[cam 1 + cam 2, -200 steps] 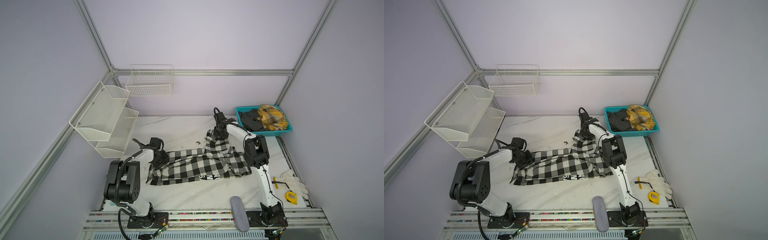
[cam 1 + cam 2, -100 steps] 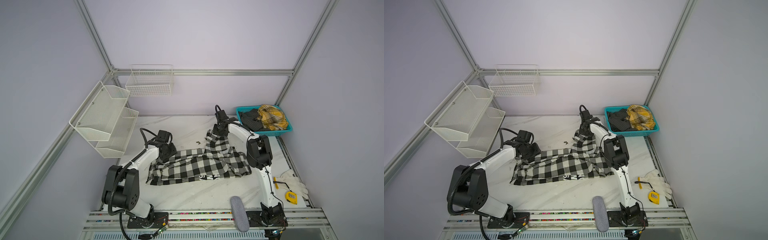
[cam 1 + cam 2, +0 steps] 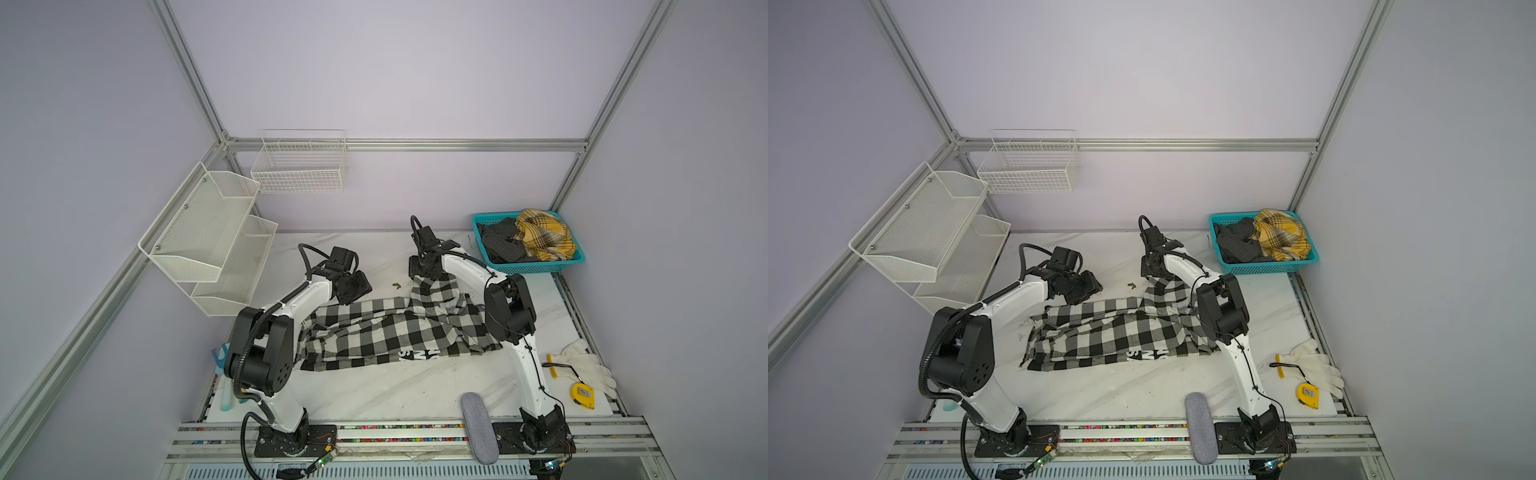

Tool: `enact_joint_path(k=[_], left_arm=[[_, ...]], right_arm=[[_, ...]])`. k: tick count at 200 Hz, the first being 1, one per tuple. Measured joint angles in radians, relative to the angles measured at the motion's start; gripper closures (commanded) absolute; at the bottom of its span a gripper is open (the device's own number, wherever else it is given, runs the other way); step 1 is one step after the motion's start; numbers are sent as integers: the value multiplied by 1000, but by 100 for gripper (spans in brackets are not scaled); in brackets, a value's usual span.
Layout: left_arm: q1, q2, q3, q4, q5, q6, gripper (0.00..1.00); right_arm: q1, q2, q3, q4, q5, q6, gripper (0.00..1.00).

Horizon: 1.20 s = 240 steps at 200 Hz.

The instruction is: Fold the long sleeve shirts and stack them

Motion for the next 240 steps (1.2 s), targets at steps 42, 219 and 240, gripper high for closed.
enact_joint_path(k=[42,219,240], left_arm=[[-47,249,220,115,103,-103,38],[-183,712,716,150,174,-270,82],[-193,728,743,131,165,-275,98]], right_arm=[[-45,-39,-45,-16,63,77,53],[-167,-478,-593,62,-3,181,64],[-177,-497,-613,66,-4,183,65]])
